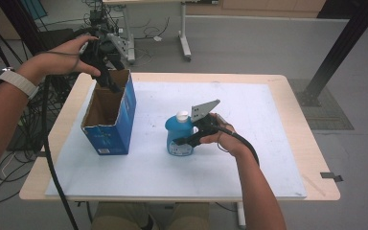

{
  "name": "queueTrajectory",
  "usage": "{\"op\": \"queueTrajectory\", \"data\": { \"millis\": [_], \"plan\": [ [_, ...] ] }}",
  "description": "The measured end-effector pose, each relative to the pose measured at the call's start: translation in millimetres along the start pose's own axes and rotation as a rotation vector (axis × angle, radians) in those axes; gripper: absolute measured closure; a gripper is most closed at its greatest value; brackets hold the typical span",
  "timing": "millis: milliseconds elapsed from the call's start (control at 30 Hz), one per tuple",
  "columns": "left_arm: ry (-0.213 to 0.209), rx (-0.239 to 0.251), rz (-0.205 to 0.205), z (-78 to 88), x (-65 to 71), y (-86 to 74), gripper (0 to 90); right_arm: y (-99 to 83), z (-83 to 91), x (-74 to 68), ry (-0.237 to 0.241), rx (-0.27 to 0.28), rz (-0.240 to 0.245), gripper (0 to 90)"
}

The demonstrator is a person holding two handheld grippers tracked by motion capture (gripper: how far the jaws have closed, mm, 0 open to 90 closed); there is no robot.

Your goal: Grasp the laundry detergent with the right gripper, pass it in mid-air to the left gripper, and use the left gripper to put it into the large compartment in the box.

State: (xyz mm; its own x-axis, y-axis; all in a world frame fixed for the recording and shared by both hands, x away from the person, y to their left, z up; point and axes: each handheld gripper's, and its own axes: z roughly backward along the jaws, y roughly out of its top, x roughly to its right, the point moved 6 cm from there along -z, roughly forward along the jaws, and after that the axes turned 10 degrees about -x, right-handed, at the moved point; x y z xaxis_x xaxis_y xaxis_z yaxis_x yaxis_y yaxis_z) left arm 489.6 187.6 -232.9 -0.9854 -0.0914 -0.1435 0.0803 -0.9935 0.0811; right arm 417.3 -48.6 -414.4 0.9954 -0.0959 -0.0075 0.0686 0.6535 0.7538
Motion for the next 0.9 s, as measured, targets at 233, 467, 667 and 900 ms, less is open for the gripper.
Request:
{"op": "queueTrajectory", "data": {
  "millis": [233, 467, 667, 900],
  "plan": [
    [0.003, -0.001, -0.003, 0.3, -0.4, -0.7, 10.9, -0.1, 0.1, 0.1, 0.001, 0.000, -0.006, 42.9],
    [0.004, 0.003, -0.004, 1.5, 0.4, 0.1, 10.9, 0.0, -0.1, 0.0, 0.001, -0.001, -0.006, 42.9],
    [0.004, 0.003, -0.003, 1.8, 0.5, -0.1, 10.9, 0.2, -0.1, 0.1, 0.002, -0.002, -0.007, 42.8],
    [0.004, 0.001, -0.001, 1.4, 0.2, 0.4, 10.9, 0.2, -0.1, 0.1, 0.002, -0.002, -0.007, 42.8]
  ]
}}
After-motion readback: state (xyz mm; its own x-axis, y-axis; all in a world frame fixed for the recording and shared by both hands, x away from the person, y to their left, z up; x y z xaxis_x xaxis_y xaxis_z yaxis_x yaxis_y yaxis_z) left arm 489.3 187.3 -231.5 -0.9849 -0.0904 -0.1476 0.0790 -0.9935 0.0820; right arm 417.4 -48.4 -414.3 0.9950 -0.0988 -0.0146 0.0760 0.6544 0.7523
